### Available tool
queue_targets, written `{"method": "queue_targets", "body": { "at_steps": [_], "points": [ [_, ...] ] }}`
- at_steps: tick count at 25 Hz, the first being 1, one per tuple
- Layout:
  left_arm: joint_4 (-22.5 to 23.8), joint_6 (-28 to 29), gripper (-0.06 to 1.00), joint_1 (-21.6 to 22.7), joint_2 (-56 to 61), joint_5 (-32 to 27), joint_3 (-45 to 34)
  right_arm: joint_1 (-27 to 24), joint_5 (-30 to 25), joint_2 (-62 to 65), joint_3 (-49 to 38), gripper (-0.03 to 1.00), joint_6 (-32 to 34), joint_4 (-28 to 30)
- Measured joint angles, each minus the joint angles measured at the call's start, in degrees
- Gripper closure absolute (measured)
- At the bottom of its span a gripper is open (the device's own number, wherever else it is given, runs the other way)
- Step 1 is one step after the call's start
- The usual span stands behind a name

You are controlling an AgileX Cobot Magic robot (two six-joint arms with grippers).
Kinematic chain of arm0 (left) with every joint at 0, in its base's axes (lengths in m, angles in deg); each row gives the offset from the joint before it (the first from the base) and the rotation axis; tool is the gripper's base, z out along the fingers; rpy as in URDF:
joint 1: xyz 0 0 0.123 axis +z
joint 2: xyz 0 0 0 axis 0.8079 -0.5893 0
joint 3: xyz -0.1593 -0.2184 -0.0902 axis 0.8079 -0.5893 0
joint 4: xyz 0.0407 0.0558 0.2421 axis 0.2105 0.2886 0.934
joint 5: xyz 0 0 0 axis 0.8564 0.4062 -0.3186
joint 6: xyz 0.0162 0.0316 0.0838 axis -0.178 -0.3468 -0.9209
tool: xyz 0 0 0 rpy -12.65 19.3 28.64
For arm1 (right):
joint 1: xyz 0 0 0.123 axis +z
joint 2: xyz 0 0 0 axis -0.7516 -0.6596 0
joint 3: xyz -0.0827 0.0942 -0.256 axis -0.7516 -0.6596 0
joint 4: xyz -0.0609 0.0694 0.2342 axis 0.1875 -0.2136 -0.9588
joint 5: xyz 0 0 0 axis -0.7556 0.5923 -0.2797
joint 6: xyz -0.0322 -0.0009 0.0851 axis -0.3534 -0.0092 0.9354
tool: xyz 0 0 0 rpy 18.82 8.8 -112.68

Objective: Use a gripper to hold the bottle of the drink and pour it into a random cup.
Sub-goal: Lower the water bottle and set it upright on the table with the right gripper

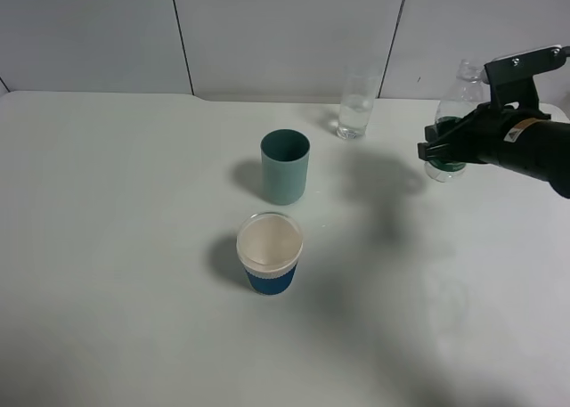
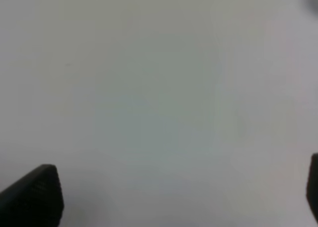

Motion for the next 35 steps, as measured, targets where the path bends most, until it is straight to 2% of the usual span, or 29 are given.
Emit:
{"method": "queue_targets", "body": {
  "at_steps": [16, 35],
  "points": [
    [0.00, 0.00, -0.05, 0.00, 0.00, 0.00, 0.00, 0.00, 10.26, -5.61, 0.00, 0.41, 1.84, 5.95],
    [0.00, 0.00, -0.05, 0.00, 0.00, 0.00, 0.00, 0.00, 11.26, -10.23, 0.05, 0.41, 4.38, 6.57]
  ]
}}
